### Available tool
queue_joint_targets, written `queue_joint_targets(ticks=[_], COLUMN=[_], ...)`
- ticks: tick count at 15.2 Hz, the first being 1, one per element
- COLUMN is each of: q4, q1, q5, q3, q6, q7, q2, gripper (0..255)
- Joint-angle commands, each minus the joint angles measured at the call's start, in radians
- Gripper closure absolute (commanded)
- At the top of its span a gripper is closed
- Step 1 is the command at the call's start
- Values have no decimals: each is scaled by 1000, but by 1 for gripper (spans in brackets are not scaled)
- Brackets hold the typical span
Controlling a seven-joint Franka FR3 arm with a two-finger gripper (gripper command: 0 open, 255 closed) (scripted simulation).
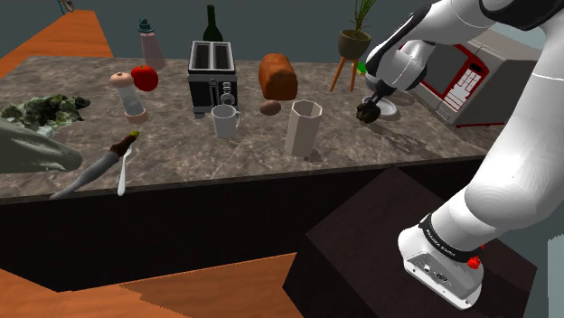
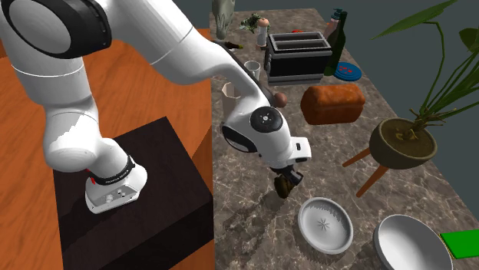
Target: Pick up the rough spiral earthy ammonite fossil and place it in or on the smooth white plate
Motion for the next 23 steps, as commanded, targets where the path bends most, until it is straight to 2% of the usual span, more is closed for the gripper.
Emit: queue_joint_targets(ticks=[1,9,14,15,19,23], q4=[-5,-12,-7,-7,139,302], q1=[21,92,124,124,31,-67], q5=[-36,-188,-283,-284,-190,-126], q3=[-26,-120,-163,-163,-150,-134], q6=[-16,-90,-139,-139,-224,-315], q7=[31,152,225,226,103,18], q2=[-23,-117,-175,-176,-79,25], gripper=[255,255,255,255,255,255])
